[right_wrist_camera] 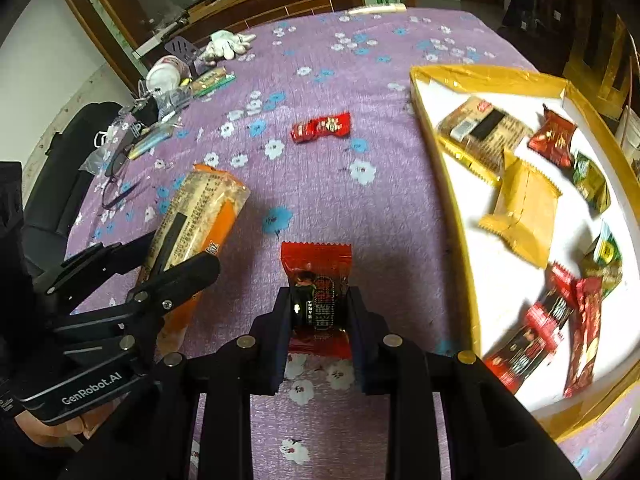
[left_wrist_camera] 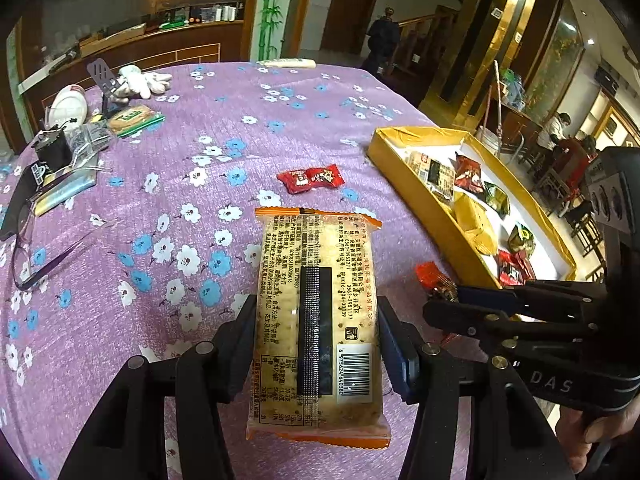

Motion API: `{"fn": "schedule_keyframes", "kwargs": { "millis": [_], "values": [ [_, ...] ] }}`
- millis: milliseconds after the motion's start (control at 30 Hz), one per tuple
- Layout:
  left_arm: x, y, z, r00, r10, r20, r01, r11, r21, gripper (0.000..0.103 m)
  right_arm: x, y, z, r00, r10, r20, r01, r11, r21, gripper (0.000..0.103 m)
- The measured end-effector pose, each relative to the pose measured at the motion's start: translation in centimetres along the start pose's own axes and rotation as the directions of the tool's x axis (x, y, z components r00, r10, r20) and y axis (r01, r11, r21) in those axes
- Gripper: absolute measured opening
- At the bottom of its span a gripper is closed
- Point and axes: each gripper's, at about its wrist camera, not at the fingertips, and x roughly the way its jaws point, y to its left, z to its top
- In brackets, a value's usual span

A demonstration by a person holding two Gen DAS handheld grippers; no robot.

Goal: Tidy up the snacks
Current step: 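Lower the cracker pack with left tool while right lowers red candy into tray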

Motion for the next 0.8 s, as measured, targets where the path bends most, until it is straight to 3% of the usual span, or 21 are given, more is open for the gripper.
{"fn": "schedule_keyframes", "kwargs": {
  "millis": [400, 800],
  "values": [
    [-0.1, -4.3, 1.0, 0.999, 0.046, 0.02, -0.046, 0.999, 0.006, 0.059, -3.2, -4.5, 0.9, 0.996, 0.065, 0.064, -0.065, 0.998, 0.011, 0.025],
    [1.2, -9.6, 3.0, 0.999, 0.042, 0.014, -0.043, 0.994, 0.096, 0.058, -5.5, -11.5, 0.8, 0.989, 0.084, 0.122, -0.1, 0.986, 0.131, 0.025]
  ]
}}
